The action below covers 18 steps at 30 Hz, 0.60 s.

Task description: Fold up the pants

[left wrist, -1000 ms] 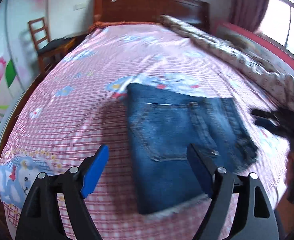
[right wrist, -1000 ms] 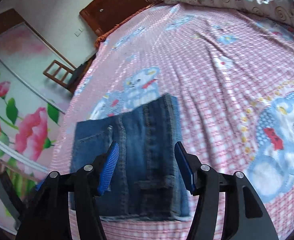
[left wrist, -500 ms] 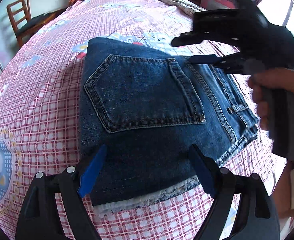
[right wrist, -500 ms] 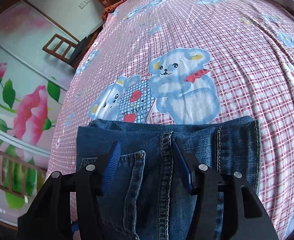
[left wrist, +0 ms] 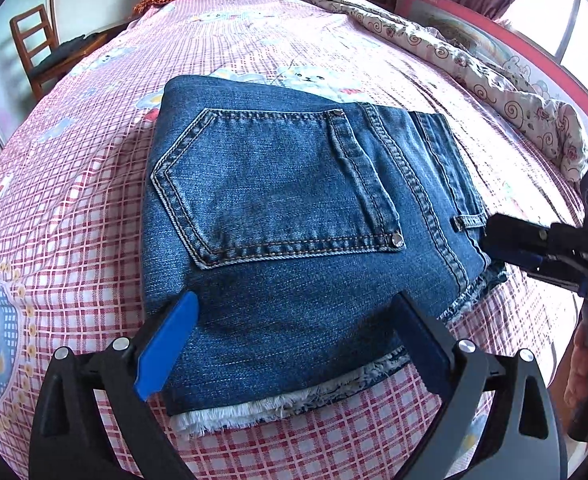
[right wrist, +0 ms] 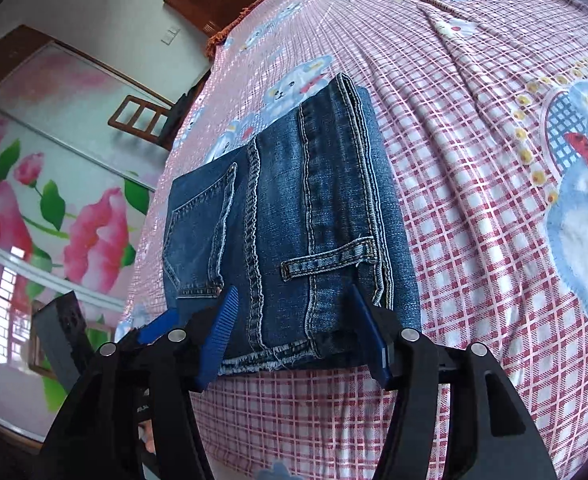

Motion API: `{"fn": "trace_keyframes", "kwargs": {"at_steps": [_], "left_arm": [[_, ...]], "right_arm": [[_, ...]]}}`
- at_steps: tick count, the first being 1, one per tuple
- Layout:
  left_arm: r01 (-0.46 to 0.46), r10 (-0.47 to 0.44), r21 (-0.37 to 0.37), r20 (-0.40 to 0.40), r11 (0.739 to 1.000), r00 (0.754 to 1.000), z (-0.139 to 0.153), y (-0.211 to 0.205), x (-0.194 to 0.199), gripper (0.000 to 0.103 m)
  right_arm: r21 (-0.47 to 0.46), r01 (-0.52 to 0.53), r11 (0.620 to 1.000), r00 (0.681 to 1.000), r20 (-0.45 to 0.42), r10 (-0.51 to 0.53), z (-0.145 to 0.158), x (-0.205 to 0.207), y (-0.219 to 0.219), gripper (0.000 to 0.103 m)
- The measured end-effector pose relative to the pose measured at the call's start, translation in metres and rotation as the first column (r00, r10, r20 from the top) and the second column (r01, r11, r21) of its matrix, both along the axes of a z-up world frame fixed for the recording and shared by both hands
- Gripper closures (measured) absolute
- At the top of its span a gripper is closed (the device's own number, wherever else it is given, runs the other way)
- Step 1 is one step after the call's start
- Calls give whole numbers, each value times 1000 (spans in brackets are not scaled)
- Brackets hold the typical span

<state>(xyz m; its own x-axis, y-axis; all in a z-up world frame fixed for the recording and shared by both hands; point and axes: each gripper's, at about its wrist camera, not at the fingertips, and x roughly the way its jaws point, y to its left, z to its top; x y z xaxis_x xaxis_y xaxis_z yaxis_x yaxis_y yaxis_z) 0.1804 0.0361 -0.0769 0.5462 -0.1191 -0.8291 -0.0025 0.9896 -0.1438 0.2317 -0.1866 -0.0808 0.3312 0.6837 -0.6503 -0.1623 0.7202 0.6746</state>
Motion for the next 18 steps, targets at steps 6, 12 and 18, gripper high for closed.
{"fn": "trace_keyframes", "kwargs": {"at_steps": [6, 12, 18], "left_arm": [[-6, 7, -35, 11, 999, 1000, 7, 3, -15, 7], [24, -25, 11, 22, 1000, 999, 13, 1, -30, 7], [41, -42, 23, 47, 999, 998, 8, 0, -41, 7]], "right_arm": [[55, -11, 998, 1000, 30, 9, -6, 0, -7, 46], [80, 52, 995, 998, 30, -55, 19, -20, -26, 42], [128, 83, 988, 996, -55, -77, -17, -28, -50, 42]]}}
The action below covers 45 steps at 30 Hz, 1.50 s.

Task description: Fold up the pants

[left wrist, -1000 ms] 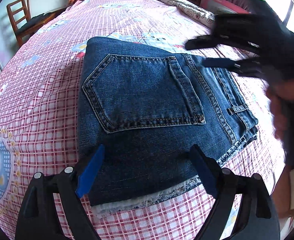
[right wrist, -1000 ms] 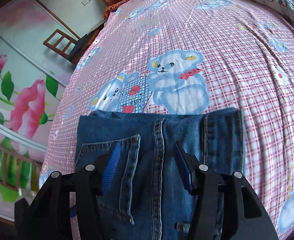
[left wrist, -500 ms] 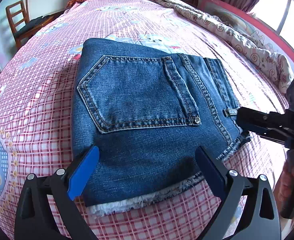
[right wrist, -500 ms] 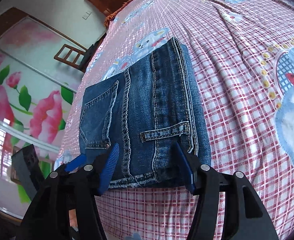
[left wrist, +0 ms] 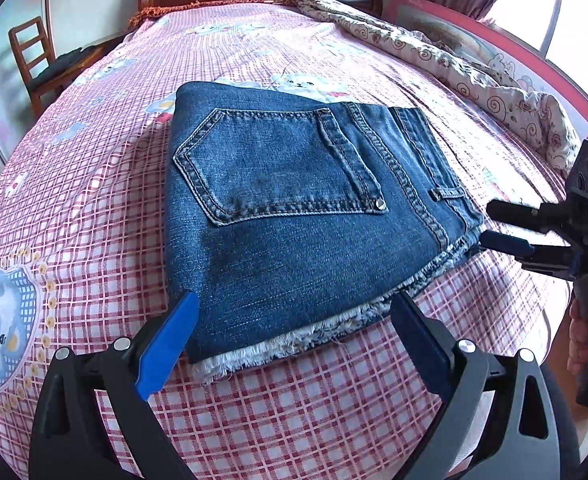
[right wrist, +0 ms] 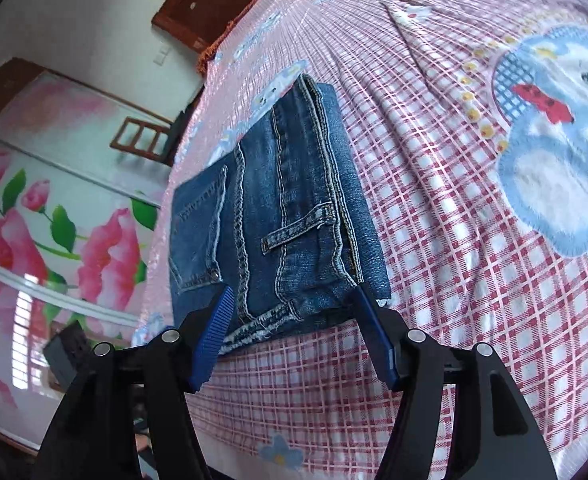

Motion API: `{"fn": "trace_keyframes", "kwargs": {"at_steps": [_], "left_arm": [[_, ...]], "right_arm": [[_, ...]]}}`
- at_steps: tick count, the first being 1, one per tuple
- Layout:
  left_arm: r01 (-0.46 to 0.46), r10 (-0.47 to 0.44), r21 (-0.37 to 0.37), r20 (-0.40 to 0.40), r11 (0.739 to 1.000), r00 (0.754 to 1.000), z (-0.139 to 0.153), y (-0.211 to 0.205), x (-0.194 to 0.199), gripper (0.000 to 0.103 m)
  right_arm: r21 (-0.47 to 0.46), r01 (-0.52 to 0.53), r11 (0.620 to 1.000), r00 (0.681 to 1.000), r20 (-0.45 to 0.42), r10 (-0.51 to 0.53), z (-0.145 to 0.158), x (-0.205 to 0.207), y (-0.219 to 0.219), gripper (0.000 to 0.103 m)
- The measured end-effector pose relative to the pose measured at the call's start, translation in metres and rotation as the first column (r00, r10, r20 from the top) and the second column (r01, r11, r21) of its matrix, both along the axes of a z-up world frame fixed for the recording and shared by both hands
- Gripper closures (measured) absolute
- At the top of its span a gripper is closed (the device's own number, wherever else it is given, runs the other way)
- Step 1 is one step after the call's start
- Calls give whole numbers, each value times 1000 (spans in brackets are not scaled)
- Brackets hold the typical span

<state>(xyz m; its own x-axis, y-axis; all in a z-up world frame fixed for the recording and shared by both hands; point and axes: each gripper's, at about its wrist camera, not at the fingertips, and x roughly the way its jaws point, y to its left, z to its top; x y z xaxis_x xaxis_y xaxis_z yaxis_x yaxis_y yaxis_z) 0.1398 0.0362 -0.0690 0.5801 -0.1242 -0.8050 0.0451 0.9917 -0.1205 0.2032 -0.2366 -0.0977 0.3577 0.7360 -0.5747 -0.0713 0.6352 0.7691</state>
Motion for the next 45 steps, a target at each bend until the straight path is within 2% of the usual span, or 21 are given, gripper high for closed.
{"fn": "trace_keyframes", "kwargs": {"at_steps": [1, 4, 5, 6, 9, 11, 12, 16, 21, 23, 26, 29, 31, 36, 41, 45], "left_arm": [[7, -7, 9, 0, 1000, 1000, -2, -1, 0, 7], [8, -8, 26, -5, 1000, 1000, -3, -3, 0, 7], [-1, 2, 19, -13, 1000, 1000, -1, -2, 0, 7], [-10, 10, 11, -19, 1000, 1000, 2, -1, 1, 7], [-43, 43, -13, -37, 999, 998, 8, 5, -4, 7], [-68, 68, 7, -63, 998, 996, 7, 7, -7, 7], [-82, 83, 24, -72, 996, 994, 6, 8, -9, 7], [-124, 133, 84, -101, 989, 986, 3, 10, -17, 6], [-156, 167, 110, -102, 982, 981, 5, 9, -29, 5], [-160, 170, 127, -75, 979, 983, 10, 7, -36, 5], [-168, 172, 158, -12, 973, 985, 19, 3, -40, 4], [-185, 167, 180, 113, 966, 979, 33, 0, -53, 2], [-196, 160, 173, 203, 965, 966, 42, -1, -66, 2], [-215, 154, 144, 347, 966, 925, 54, 0, -86, 2], [-224, 147, 120, 453, 967, 879, 66, 2, -96, 2], [-224, 141, 104, 513, 969, 847, 75, 1, -98, 2]], "right_arm": [[20, 12, 1000, 1000, -10, -12, -1, -1, -3, 42], [-9, -8, 1000, 1000, -8, 8, 1, -1, -4, 42], [-7, -12, 1000, 1000, -13, 12, 1, 0, -6, 42], [-7, -6, 1000, 1000, -26, 5, 0, 0, -9, 36], [8, 3, 1000, 999, -46, -3, -1, 2, -9, 36], [-41, 14, 999, 999, -43, -15, 2, -3, -10, 21], [-75, 19, 997, 999, -49, -22, 0, -4, -10, 20], [-103, 3, 995, 999, -44, -7, 5, -18, -13, 20], [-237, -71, 969, 997, -32, 66, 14, -39, -4, 20], [-314, -83, 946, 996, 10, 91, 21, -47, 3, 20], [-445, -44, 894, 987, 122, 109, 38, -62, 12, 20], [-554, 13, 832, 958, 245, 148, 53, -74, 26, 20], [-583, 40, 811, 939, 299, 168, 59, -77, 32, 20], [-600, 87, 795, 901, 388, 194, 72, -82, 49, 20], [-568, 140, 811, 875, 455, 167, 89, -85, 56, 20], [-526, 188, 829, 841, 523, 141, 101, -91, 54, 20]]}}
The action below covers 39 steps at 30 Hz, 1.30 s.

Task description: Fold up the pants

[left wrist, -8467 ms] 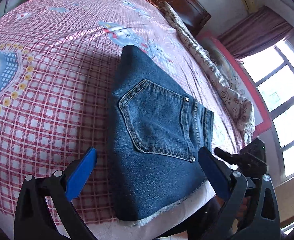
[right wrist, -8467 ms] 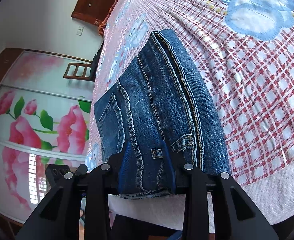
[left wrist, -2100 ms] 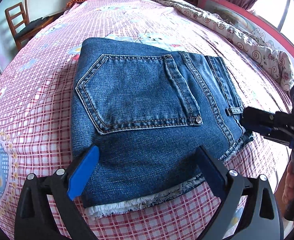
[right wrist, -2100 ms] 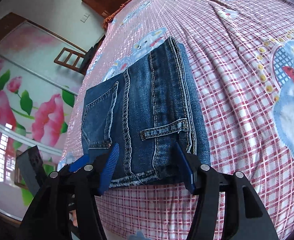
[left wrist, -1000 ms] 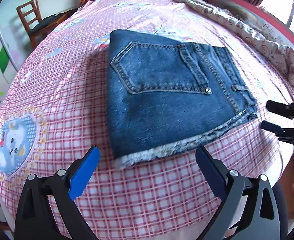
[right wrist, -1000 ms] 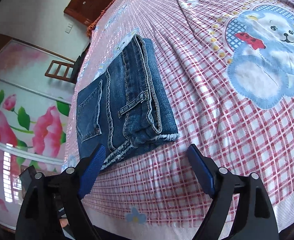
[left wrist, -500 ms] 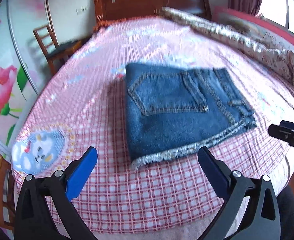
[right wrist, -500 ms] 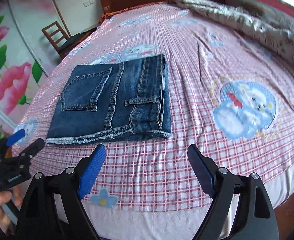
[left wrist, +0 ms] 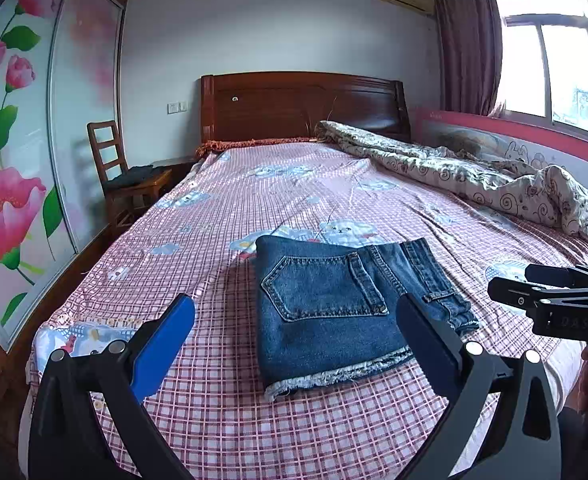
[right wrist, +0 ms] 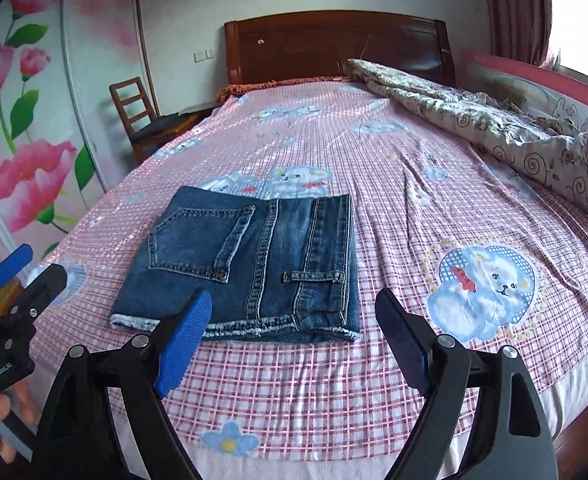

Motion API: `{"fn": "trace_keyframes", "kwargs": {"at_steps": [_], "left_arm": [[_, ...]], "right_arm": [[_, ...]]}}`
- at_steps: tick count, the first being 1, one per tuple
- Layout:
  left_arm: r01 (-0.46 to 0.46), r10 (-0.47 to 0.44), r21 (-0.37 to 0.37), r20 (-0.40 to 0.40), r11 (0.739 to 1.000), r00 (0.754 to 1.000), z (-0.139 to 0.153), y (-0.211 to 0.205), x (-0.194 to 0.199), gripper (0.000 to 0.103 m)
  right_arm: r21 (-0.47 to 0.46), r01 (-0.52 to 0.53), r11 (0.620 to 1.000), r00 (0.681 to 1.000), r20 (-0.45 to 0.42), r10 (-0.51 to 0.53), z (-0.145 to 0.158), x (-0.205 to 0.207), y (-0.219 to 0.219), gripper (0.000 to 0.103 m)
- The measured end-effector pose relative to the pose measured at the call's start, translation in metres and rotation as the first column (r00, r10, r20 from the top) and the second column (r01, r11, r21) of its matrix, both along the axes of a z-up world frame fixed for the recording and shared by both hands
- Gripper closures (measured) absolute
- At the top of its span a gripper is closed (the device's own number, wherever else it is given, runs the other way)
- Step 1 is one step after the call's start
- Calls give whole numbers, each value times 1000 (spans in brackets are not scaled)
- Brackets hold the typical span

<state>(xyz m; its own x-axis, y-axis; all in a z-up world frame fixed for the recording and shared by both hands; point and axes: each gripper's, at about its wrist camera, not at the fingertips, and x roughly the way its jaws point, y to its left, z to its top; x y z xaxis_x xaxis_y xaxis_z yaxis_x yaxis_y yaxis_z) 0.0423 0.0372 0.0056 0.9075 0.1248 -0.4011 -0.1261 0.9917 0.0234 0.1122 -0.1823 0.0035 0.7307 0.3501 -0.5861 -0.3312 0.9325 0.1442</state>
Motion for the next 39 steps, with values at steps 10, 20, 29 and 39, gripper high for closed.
{"fn": "trace_keyframes", "kwargs": {"at_steps": [10, 20, 29, 39], "left_arm": [[14, -20, 63, 91, 998, 996, 4, -29, -12, 2], [146, -145, -38, 25, 989, 989, -19, -39, -24, 2], [127, -125, -17, 99, 992, 987, 4, -29, -19, 2], [112, -111, -18, 65, 994, 992, -6, -25, -26, 2]], "right_arm": [[61, 29, 998, 987, 158, -38, 15, -30, -11, 10], [34, 20, 999, 990, 142, -25, -13, -54, -15, 10], [72, 40, 997, 977, 206, -54, 9, -56, -23, 10], [59, 31, 998, 982, 186, -42, 4, -59, -21, 10]]}}
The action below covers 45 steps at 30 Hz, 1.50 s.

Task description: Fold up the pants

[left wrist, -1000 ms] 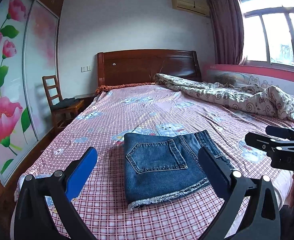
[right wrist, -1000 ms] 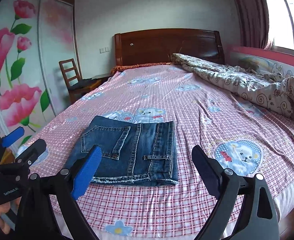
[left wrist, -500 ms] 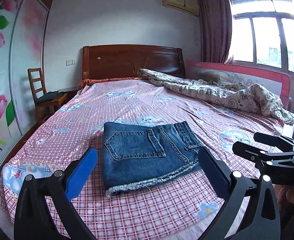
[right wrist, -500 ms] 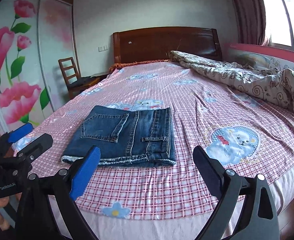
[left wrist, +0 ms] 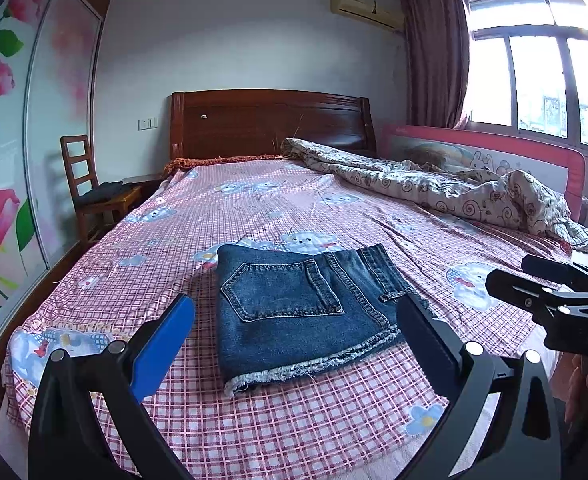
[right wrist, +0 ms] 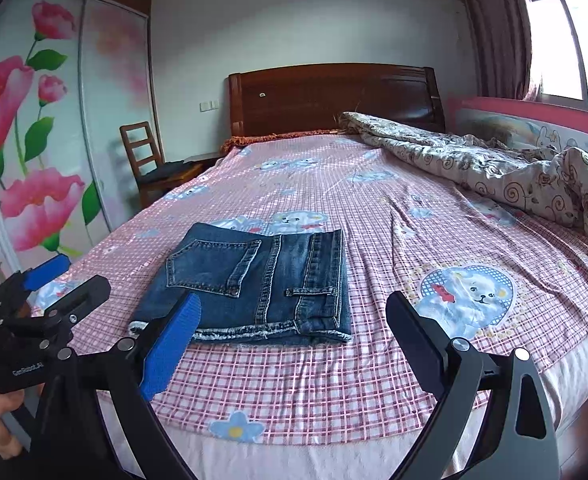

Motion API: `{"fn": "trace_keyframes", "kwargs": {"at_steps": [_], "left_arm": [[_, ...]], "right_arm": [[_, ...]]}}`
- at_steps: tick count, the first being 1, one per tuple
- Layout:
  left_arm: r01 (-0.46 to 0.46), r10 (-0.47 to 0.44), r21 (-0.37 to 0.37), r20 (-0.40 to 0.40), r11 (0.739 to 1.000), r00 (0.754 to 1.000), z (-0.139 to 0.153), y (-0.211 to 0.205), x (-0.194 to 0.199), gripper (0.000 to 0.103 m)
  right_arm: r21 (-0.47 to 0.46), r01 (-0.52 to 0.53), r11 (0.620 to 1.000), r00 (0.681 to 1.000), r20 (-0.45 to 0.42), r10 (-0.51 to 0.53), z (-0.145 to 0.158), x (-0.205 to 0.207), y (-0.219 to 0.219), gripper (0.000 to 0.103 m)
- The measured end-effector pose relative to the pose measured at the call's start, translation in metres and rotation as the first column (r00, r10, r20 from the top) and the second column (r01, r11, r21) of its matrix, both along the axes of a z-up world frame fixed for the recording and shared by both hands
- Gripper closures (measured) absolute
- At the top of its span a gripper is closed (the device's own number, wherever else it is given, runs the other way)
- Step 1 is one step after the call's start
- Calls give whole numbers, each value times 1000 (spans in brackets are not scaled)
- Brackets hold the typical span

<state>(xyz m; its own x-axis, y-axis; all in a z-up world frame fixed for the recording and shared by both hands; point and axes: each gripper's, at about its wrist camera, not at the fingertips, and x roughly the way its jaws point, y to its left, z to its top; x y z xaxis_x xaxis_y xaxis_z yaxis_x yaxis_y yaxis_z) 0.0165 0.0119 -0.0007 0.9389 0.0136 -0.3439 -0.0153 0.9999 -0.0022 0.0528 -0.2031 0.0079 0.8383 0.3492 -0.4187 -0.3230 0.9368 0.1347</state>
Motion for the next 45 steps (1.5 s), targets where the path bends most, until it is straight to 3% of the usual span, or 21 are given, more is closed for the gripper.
{"fn": "trace_keyframes", "kwargs": {"at_steps": [36, 45], "left_arm": [[33, -33, -13, 12, 999, 999, 5, -4, 4, 2], [72, -75, 96, 26, 993, 997, 8, -21, 3, 2]], "right_arm": [[19, 0, 1000, 1000, -16, 0, -4, 2, -3, 10], [21, 2, 1000, 1000, -24, -2, -5, 2, -4, 10]]}}
